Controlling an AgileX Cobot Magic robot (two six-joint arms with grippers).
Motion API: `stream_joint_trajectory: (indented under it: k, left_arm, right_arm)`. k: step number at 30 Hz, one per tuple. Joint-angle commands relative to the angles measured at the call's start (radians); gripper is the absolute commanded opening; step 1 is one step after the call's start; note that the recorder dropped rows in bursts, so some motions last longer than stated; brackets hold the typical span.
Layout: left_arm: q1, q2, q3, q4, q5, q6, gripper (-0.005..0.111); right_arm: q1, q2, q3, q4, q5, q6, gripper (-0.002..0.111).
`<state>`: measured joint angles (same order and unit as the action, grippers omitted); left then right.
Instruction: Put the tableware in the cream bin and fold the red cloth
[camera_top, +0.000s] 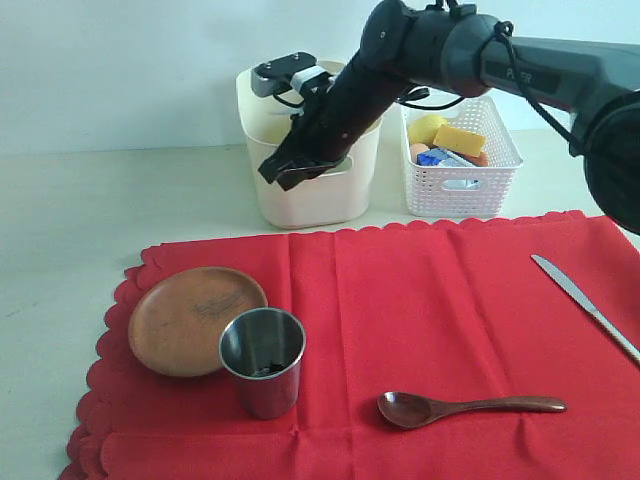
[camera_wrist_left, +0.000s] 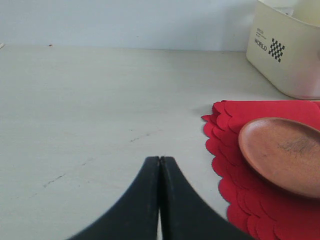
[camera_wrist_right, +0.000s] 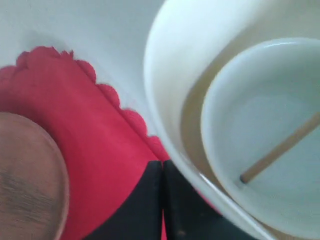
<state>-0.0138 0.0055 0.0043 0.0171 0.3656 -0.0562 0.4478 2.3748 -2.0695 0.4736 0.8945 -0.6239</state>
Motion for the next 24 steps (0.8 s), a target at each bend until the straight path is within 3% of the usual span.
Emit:
stream_joint_trajectory:
  k: [1,8,15,24]
  left_arm:
    - [-0.007,-0.006,-0.004,-0.002,-0.014,-0.003,0.0]
    - [-0.007,-0.006,-0.004,-0.002,-0.014,-0.003,0.0]
    - [-0.007,-0.006,-0.004,-0.002,-0.014,-0.003,0.0]
    - [-0.007,-0.006,-0.004,-0.002,-0.014,-0.003,0.0]
  right_arm:
    - [0.006,-0.002,-0.006,0.161,0.003,-0.039,0.0]
    - [0.006,-0.118,-0.016,0.167,0.146,-0.039,0.0]
    - [-0.018,-0.297,-0.01,-0.13,0.269,0.206,0.0]
    - [-0.191,-0.579,0.332,-0.181,0.241,0.271,0.0]
